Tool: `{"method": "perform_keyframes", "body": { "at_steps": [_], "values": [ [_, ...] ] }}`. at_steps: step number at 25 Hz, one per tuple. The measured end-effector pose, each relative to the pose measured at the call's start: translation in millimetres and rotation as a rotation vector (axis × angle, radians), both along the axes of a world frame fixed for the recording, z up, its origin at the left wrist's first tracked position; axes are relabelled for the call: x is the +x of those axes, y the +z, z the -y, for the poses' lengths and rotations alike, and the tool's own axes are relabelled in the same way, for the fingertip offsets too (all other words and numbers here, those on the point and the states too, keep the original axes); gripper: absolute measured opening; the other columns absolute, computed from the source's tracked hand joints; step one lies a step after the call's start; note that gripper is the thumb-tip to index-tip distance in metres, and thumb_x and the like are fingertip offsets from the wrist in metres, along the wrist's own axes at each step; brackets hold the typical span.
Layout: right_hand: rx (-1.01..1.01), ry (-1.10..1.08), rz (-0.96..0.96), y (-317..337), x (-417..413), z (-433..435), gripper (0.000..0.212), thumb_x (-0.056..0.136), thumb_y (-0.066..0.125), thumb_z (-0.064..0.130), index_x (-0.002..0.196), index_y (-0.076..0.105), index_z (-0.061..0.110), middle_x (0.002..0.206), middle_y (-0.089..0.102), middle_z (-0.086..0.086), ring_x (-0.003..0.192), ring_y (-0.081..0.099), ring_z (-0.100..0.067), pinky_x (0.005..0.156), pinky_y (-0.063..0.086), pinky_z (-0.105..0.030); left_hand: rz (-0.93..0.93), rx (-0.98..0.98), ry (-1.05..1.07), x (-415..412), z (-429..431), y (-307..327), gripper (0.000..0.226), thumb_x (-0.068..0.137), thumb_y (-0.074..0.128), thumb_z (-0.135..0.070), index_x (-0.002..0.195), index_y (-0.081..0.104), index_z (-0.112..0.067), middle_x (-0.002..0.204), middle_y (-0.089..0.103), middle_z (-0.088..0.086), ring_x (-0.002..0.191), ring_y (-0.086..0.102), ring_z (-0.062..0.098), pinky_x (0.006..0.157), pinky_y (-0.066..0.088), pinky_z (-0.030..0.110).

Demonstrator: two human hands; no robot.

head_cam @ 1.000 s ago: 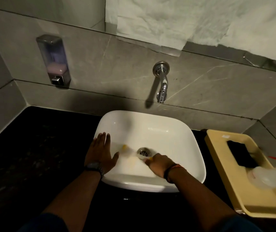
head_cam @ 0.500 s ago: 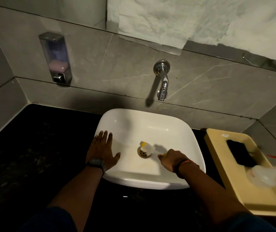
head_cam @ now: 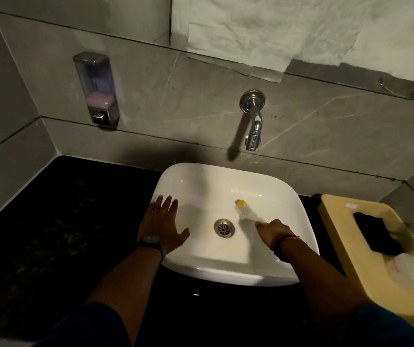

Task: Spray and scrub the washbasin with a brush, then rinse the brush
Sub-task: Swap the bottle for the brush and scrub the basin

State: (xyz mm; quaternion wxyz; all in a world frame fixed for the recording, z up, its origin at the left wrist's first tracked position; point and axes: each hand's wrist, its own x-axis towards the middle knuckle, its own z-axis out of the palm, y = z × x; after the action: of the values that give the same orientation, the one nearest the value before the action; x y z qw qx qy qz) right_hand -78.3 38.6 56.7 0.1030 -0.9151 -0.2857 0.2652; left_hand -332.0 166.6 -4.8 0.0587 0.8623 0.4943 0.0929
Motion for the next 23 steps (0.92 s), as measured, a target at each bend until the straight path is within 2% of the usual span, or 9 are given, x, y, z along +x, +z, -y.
{"method": "perform_keyframes", "body": {
  "at_steps": [3,7,9,12,13,16,18,20,23],
  "values": [
    [-0.018,0.215,-0.094,-4.7,-18.1,6.1,0.052,0.081,0.048,0.06,0.108,0.059,0.017,0.122,0.061,-0.017,0.099,0.059,-0.033,0.077,0.041,-0.031,-0.033,-0.004,-0.018,-0.3,0.7,2.3,0.092,0.075,0.048,-0.063,0.148,0.015,-0.017,0.159,0.015,0.007,0.147,0.003,0.027,0.12,0.005,0.044],
    [-0.042,0.086,0.113,4.6,-1.1,36.0,0.065,0.085,0.044,0.055,0.129,0.049,0.007,0.134,0.053,-0.02,0.119,0.052,-0.037,0.096,0.041,-0.039,-0.058,-0.018,-0.038,0.6,3.9,4.4,0.093,0.075,0.047,-0.064,0.148,0.013,-0.016,0.159,0.015,0.006,0.147,0.004,0.026,0.12,0.008,0.043],
    [-0.086,0.105,0.036,13.5,4.1,46.8,0.064,0.086,0.047,0.052,0.131,0.046,0.006,0.134,0.053,-0.019,0.119,0.053,-0.035,0.094,0.041,-0.035,-0.089,-0.03,-0.035,0.9,2.2,5.5,0.093,0.077,0.046,-0.065,0.148,0.011,-0.016,0.16,0.012,0.006,0.147,0.003,0.026,0.12,0.007,0.043],
    [-0.1,0.311,-0.174,18.6,-32.0,47.1,0.047,0.084,0.051,0.056,0.102,0.061,0.015,0.091,0.067,-0.009,0.076,0.066,-0.021,0.063,0.046,-0.025,-0.14,-0.028,-0.039,1.4,1.7,4.5,0.094,0.077,0.047,-0.065,0.148,0.008,-0.018,0.16,0.009,0.005,0.147,0.002,0.026,0.12,0.006,0.043],
    [-0.093,0.364,-0.164,15.3,-41.8,44.9,0.047,0.084,0.048,0.058,0.1,0.062,0.016,0.091,0.066,-0.008,0.077,0.065,-0.021,0.065,0.048,-0.026,-0.145,-0.024,-0.045,1.7,1.9,3.8,0.094,0.077,0.049,-0.065,0.148,0.008,-0.02,0.16,0.01,0.004,0.147,0.001,0.026,0.12,0.006,0.042],
    [-0.017,0.279,-0.008,8.1,-48.6,32.9,0.057,0.087,0.043,0.054,0.122,0.053,0.011,0.127,0.058,-0.016,0.114,0.055,-0.033,0.092,0.043,-0.035,-0.116,-0.026,-0.05,1.4,4.1,2.8,0.092,0.076,0.051,-0.064,0.148,0.01,-0.025,0.16,0.011,0.002,0.147,0.002,0.025,0.119,0.006,0.042],
    [0.031,0.257,-0.045,3.4,-53.8,18.7,0.056,0.087,0.045,0.053,0.125,0.052,0.012,0.128,0.058,-0.017,0.115,0.054,-0.033,0.092,0.042,-0.034,-0.078,-0.014,-0.038,0.9,4.5,4.0,0.089,0.077,0.05,-0.062,0.148,0.013,-0.024,0.16,0.013,0.003,0.147,0.003,0.026,0.119,0.007,0.043],
    [0.016,0.37,-0.102,-2.6,-66.5,2.8,0.055,0.087,0.047,0.053,0.128,0.051,0.016,0.127,0.059,-0.015,0.113,0.056,-0.033,0.093,0.042,-0.033,-0.06,-0.005,-0.028,-0.3,4.1,4.5,0.086,0.078,0.049,-0.06,0.148,0.014,-0.021,0.16,0.014,0.004,0.147,0.004,0.025,0.119,0.007,0.043],
    [0.027,0.347,0.014,-0.9,-54.0,-8.2,0.049,0.087,0.043,0.048,0.13,0.051,0.024,0.135,0.055,-0.011,0.118,0.053,-0.032,0.098,0.04,-0.035,-0.058,-0.026,-0.012,-1.1,5.0,4.0,0.087,0.08,0.047,-0.06,0.148,0.011,-0.021,0.16,0.01,0.003,0.147,0.001,0.024,0.12,0.004,0.042]
  ]
}}
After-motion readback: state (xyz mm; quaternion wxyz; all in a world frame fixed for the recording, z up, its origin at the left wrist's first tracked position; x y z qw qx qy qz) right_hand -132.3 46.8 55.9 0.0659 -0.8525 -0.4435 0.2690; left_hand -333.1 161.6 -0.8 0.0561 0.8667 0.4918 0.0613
